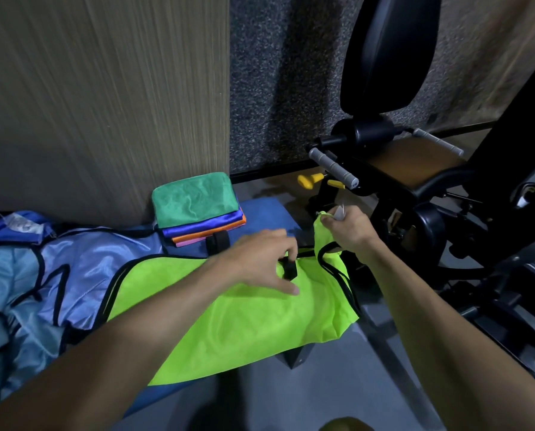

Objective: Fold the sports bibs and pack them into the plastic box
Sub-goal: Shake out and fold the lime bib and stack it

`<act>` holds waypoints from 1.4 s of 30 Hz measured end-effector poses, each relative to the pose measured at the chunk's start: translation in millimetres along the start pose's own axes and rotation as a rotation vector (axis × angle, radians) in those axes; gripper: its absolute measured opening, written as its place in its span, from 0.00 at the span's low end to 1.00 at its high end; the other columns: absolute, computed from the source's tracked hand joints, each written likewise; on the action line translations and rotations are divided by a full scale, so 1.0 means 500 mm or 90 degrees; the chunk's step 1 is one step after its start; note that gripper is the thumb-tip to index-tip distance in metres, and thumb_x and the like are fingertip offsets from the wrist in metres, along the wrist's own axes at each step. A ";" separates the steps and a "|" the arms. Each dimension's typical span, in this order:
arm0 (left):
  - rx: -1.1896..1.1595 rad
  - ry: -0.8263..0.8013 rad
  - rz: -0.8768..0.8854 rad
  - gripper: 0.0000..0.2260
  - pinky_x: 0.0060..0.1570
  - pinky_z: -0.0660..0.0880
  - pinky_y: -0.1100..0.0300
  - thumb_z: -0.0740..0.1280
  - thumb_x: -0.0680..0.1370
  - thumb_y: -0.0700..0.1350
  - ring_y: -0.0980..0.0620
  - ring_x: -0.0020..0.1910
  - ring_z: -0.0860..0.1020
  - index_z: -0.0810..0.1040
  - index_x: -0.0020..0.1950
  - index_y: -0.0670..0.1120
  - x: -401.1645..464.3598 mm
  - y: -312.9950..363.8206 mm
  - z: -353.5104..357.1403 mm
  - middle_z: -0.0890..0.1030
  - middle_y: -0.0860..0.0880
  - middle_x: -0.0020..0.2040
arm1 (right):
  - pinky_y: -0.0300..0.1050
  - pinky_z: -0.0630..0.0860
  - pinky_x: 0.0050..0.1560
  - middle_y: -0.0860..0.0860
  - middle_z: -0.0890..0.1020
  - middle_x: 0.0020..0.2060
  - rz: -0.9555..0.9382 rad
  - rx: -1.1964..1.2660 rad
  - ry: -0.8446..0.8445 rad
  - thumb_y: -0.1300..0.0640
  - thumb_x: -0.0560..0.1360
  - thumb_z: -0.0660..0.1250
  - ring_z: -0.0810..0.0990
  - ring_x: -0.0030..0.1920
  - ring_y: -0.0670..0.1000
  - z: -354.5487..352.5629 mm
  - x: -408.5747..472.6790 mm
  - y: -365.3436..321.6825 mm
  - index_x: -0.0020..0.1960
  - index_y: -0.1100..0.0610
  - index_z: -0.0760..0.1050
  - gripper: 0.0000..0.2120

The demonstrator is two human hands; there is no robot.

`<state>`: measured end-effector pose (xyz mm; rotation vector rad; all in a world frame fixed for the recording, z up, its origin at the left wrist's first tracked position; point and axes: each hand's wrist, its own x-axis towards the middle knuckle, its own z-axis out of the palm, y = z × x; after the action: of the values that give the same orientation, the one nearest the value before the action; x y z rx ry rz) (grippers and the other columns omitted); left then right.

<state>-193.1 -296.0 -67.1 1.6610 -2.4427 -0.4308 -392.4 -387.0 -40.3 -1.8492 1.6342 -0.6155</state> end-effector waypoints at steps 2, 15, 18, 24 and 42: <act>0.101 0.028 -0.013 0.22 0.44 0.68 0.56 0.72 0.72 0.65 0.54 0.54 0.73 0.74 0.58 0.55 -0.012 0.018 0.034 0.73 0.55 0.54 | 0.33 0.65 0.20 0.53 0.75 0.33 -0.003 -0.005 0.017 0.54 0.81 0.67 0.73 0.27 0.49 -0.018 -0.001 -0.002 0.37 0.58 0.72 0.15; -0.159 0.152 -0.307 0.09 0.53 0.73 0.49 0.64 0.83 0.50 0.41 0.56 0.76 0.74 0.51 0.44 0.124 -0.055 0.046 0.77 0.43 0.54 | 0.41 0.65 0.27 0.50 0.74 0.30 -0.011 -0.036 0.065 0.53 0.81 0.66 0.72 0.29 0.49 -0.074 -0.010 0.030 0.34 0.55 0.67 0.18; -0.111 0.151 -0.315 0.08 0.55 0.74 0.47 0.63 0.83 0.52 0.42 0.56 0.74 0.72 0.52 0.48 0.120 -0.043 0.067 0.72 0.46 0.57 | 0.43 0.68 0.31 0.52 0.78 0.34 -0.022 -0.042 0.079 0.53 0.80 0.66 0.76 0.34 0.53 -0.082 -0.004 0.034 0.41 0.58 0.75 0.12; -0.129 0.201 -0.300 0.06 0.50 0.75 0.47 0.64 0.83 0.49 0.41 0.51 0.76 0.71 0.51 0.47 0.119 -0.046 0.069 0.78 0.45 0.52 | 0.47 0.70 0.39 0.55 0.79 0.37 -0.007 -0.076 0.140 0.51 0.80 0.64 0.79 0.41 0.61 -0.096 0.009 0.050 0.38 0.55 0.71 0.14; 0.230 0.204 0.145 0.18 0.65 0.72 0.49 0.61 0.82 0.51 0.44 0.66 0.73 0.76 0.70 0.48 0.062 0.064 0.155 0.76 0.47 0.69 | 0.57 0.75 0.58 0.64 0.78 0.58 0.183 -0.261 0.200 0.50 0.80 0.59 0.77 0.58 0.67 -0.165 0.027 0.139 0.58 0.59 0.75 0.15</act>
<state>-255.0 -302.3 -131.1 1.4002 -2.5178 0.3023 -496.4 -415.7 -29.6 -1.8000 2.3289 -0.4879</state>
